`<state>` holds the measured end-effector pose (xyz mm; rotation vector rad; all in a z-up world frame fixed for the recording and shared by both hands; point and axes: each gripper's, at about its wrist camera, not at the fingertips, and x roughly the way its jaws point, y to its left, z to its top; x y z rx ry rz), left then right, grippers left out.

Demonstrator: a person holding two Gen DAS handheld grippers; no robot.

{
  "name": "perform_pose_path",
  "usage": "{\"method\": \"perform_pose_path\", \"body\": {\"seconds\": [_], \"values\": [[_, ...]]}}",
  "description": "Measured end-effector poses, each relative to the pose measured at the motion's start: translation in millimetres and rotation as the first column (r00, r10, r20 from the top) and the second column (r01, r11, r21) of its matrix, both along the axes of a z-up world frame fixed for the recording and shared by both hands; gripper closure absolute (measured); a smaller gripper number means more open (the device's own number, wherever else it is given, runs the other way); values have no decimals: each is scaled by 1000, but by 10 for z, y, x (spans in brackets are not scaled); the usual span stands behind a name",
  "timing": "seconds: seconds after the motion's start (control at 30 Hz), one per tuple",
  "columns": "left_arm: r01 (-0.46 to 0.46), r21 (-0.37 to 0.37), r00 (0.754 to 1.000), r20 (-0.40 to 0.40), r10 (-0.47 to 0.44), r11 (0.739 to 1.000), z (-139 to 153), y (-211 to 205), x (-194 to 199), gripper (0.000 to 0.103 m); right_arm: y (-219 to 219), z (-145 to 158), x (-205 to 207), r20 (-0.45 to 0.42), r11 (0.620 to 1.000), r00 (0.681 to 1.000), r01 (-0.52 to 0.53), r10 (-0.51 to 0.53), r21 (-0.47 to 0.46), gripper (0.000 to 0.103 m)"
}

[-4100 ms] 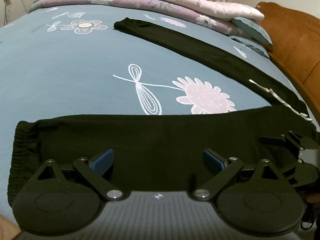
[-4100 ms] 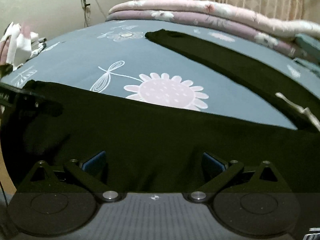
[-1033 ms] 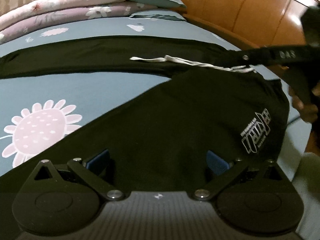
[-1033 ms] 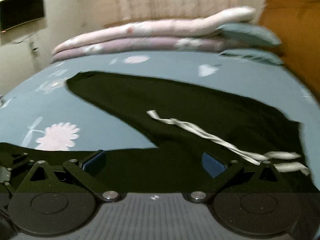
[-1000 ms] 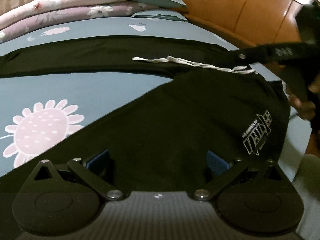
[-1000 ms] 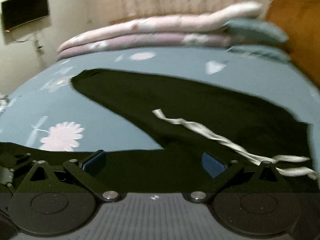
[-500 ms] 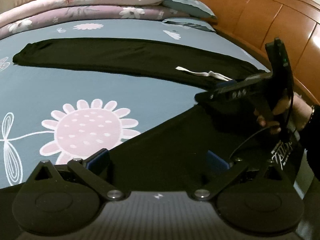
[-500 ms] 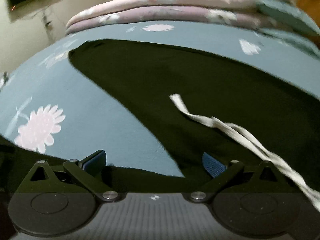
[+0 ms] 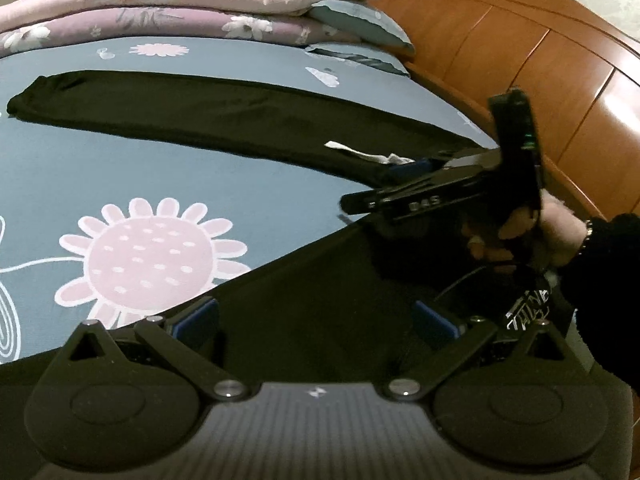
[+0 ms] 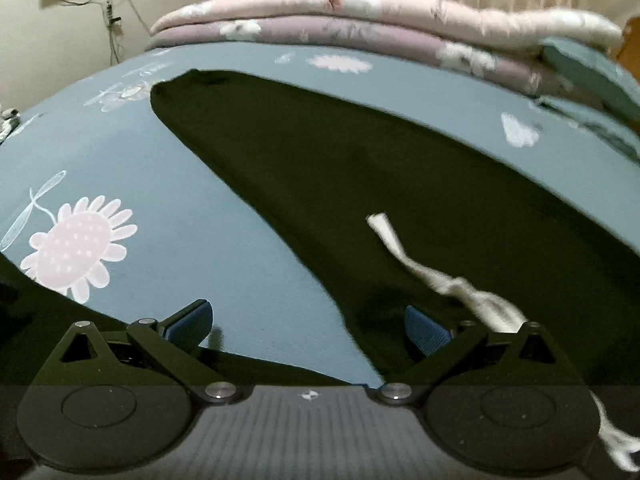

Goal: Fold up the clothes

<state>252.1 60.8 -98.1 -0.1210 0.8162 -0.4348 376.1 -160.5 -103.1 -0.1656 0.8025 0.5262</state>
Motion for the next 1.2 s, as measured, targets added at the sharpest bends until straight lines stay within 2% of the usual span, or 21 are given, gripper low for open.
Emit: {"method": "perform_pose_path", "body": {"seconds": [0.07, 0.17, 0.23, 0.33, 0.47, 0.6, 0.67, 0.83, 0.9, 1.07, 1.13, 1.2], "values": [[-2, 11, 1000, -8, 2, 1000, -18, -1, 3, 1, 125, -31, -10, 7, 1000, 1000, -21, 21, -13, 0], [0, 4, 1000, -5, 0, 1000, 1, 15, -20, 1, 267, 59, -62, 22, 992, 993, -119, 120, -52, 0], [3, -5, 1000, 5, -3, 1000, 25, 26, -43, 1, 288, 169, -100, 69, 988, 987, -143, 147, -61, 0], [9, -12, 1000, 14, -9, 1000, 44, 23, -63, 1, 339, 203, -31, 140, 989, 985, -88, 104, -119, 0], [12, 8, 1000, 10, -12, 1000, 28, -3, -56, 1, 421, 31, 183, 63, 990, 996, -61, 69, -127, 0], [11, -5, 1000, 8, -11, 1000, 44, 6, -62, 1, 475, 32, 165, 8, 987, 989, -148, 149, -60, 0], [20, -22, 1000, 12, -19, 1000, 64, 4, -75, 1, 444, 97, 127, 8, 984, 985, -170, 171, -58, 0], [44, -63, 999, 30, -43, 997, 115, -10, -122, 1, 130, 308, -34, 77, 990, 992, -91, 99, -105, 0], [53, -82, 998, 40, -50, 995, 136, -8, -140, 1, -94, 348, -81, 77, 994, 996, -37, 45, -106, 0], [51, -118, 997, 57, -45, 992, 171, 4, -167, 1, -698, 333, -239, 54, 992, 992, 119, -117, -48, 0], [43, -122, 998, 56, -36, 992, 169, 19, -164, 1, -842, 303, -371, 49, 990, 988, 144, -143, -4, 0], [33, -116, 998, 49, -27, 993, 152, 25, -147, 1, -876, 250, -517, 65, 992, 990, 124, -123, -14, 0]]}}
